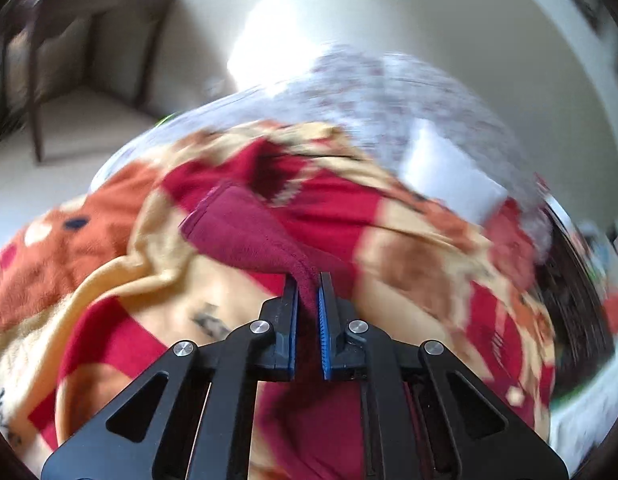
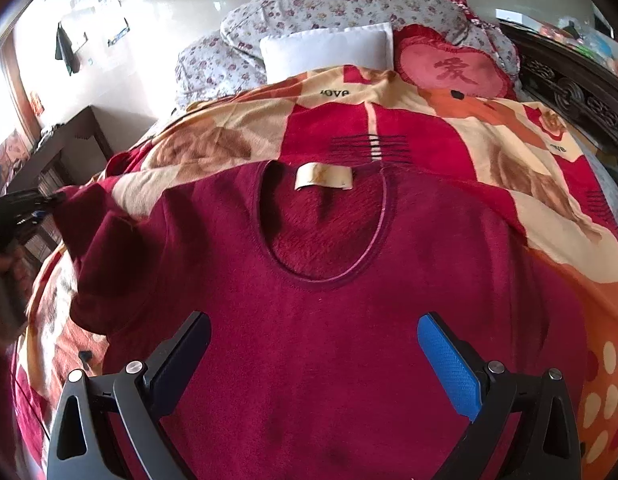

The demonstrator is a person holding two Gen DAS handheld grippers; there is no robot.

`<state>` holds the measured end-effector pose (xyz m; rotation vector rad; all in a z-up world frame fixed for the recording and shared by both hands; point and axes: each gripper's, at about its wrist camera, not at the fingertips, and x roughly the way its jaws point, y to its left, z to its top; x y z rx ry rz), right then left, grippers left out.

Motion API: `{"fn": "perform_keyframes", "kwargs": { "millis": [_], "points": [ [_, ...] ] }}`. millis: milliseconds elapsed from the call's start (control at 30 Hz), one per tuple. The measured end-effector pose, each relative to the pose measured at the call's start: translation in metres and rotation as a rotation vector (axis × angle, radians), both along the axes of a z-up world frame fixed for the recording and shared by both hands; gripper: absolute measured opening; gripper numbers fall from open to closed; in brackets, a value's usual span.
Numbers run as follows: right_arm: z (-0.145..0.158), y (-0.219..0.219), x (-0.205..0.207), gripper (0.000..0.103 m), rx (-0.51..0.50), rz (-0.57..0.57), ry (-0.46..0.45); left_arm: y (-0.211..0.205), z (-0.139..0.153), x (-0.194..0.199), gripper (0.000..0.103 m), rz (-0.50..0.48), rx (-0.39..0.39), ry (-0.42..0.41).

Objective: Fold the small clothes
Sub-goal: 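Grasp the sleeve with the left tool, fold it across the chest, release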

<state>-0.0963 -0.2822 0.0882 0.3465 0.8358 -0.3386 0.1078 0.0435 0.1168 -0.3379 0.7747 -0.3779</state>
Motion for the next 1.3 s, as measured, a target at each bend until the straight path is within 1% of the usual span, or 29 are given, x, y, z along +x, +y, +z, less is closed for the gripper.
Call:
{"fn": "perform_keyframes", "kwargs": {
  "millis": [67, 167, 233, 300, 367, 433, 467, 533, 567, 633, 700, 767, 800, 833, 867, 933, 967, 1000, 1033, 1067, 1133, 1200, 1267, 1300],
  "points": [
    [0.003, -0.005, -0.005, 0.102, 0.014, -0.017, -0.012, -0.021, 0.022, -0.031, 0.007, -0.094, -0.009, -0.047],
    [0.011, -0.012, -0.016, 0.102, 0.026, -0.038, -0.045, -0.056, 0.045, -0.071, 0.007, -0.214, -0.029, -0.084],
    [0.016, -0.018, -0.024, 0.102, 0.011, -0.055, -0.059, -0.083, 0.051, -0.097, 0.007, -0.294, -0.041, -0.09],
    [0.021, -0.028, -0.034, 0.102, -0.002, -0.081, -0.065, -0.114, 0.05, -0.121, 0.007, -0.37, -0.039, -0.081],
    [0.024, -0.042, -0.046, 0.102, -0.001, -0.116, -0.07, -0.148, 0.044, -0.141, 0.007, -0.427, -0.015, -0.077],
    [0.027, -0.058, -0.06, 0.102, 0.003, -0.158, -0.074, -0.175, 0.031, -0.153, 0.007, -0.466, -0.009, -0.041],
    [0.028, -0.064, -0.065, 0.103, 0.004, -0.173, -0.076, -0.195, 0.019, -0.162, 0.007, -0.496, -0.005, -0.016],
    [0.029, -0.076, -0.078, 0.103, 0.005, -0.203, -0.083, -0.221, 0.001, -0.177, 0.007, -0.528, 0.034, 0.002],
    [0.029, -0.084, -0.085, 0.103, 0.005, -0.224, -0.08, -0.239, -0.014, -0.187, 0.007, -0.567, 0.053, 0.028],
    [0.028, -0.093, -0.093, 0.103, 0.012, -0.244, -0.077, -0.26, -0.035, -0.201, 0.007, -0.629, 0.073, 0.074],
    [0.028, -0.1, -0.101, 0.103, 0.018, -0.255, -0.079, -0.274, -0.049, -0.218, 0.008, -0.684, 0.106, 0.108],
    [0.027, -0.104, -0.107, 0.103, 0.017, -0.256, -0.081, -0.284, -0.055, -0.236, 0.01, -0.745, 0.14, 0.145],
    [0.028, -0.105, -0.108, 0.103, 0.018, -0.254, -0.083, -0.285, -0.054, -0.245, 0.015, -0.774, 0.171, 0.146],
    [0.027, -0.105, -0.108, 0.103, 0.021, -0.249, -0.087, -0.282, -0.052, -0.254, 0.018, -0.791, 0.185, 0.138],
    [0.027, -0.106, -0.108, 0.103, 0.027, -0.241, -0.09, -0.275, -0.044, -0.262, 0.022, -0.817, 0.193, 0.118],
    [0.025, -0.107, -0.106, 0.103, 0.041, -0.224, -0.094, -0.256, -0.029, -0.267, 0.022, -0.834, 0.185, 0.078],
    [0.024, -0.106, -0.103, 0.103, 0.047, -0.212, -0.096, -0.245, -0.021, -0.269, 0.025, -0.834, 0.188, 0.047],
    [0.023, -0.104, -0.102, 0.103, 0.05, -0.203, -0.096, -0.229, -0.01, -0.269, 0.038, -0.817, 0.205, 0.002],
    [0.021, -0.103, -0.097, 0.103, 0.057, -0.187, -0.093, -0.219, -0.004, -0.267, 0.047, -0.795, 0.218, -0.027],
    [0.019, -0.102, -0.094, 0.103, 0.061, -0.174, -0.09, -0.203, 0.004, -0.263, 0.06, -0.752, 0.231, -0.073],
    [0.017, -0.099, -0.086, 0.103, 0.055, -0.149, -0.073, -0.177, 0.008, -0.257, 0.062, -0.678, 0.253, -0.142],
    [0.013, -0.096, -0.078, 0.103, 0.032, -0.139, -0.038, -0.155, 0.008, -0.244, 0.062, -0.597, 0.308, -0.186],
    [0.004, -0.094, -0.069, 0.102, 0.026, -0.106, 0.006, -0.144, -0.002, -0.229, 0.062, -0.524, 0.381, -0.197],
    [-0.002, -0.092, -0.065, 0.102, 0.022, -0.083, 0.028, -0.137, -0.008, -0.219, 0.062, -0.483, 0.408, -0.188]
  ]
}}
